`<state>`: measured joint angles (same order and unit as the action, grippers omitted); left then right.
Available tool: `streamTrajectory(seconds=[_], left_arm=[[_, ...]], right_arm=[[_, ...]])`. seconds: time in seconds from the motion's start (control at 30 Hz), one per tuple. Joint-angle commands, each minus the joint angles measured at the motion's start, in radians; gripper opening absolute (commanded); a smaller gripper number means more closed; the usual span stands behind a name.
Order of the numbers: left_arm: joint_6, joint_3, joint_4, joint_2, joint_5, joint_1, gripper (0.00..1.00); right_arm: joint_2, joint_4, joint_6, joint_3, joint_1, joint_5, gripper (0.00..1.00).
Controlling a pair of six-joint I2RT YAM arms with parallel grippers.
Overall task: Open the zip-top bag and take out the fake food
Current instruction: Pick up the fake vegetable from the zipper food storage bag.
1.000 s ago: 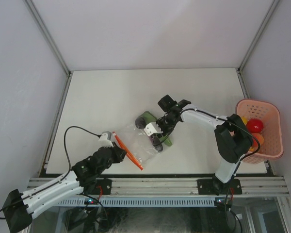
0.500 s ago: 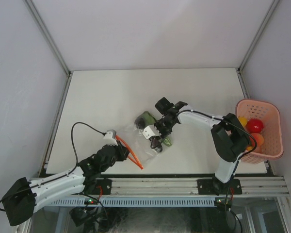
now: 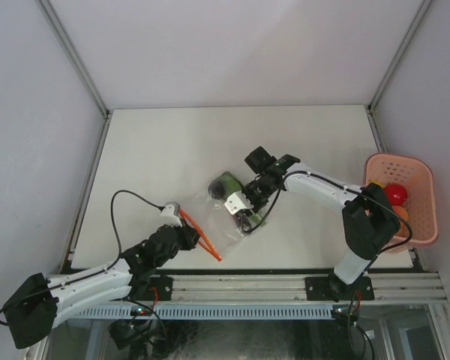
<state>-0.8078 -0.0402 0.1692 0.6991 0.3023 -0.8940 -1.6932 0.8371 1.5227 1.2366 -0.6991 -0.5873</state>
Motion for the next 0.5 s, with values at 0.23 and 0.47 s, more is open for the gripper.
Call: streamTrajectory(seconds=[0.23, 0.47], left_arm=[[0.015, 0.033, 0.100, 0.008, -0.024, 0.001, 0.09], [0.028, 0.037, 0.187, 0.077, -0.058, 0.001, 0.10]], right_arm=[[0.000, -0.003, 0.066, -0.045, 0.002, -0.026, 0.30], [-0.036, -0.033, 0.068, -0.067, -0.017, 0.030, 0.29]])
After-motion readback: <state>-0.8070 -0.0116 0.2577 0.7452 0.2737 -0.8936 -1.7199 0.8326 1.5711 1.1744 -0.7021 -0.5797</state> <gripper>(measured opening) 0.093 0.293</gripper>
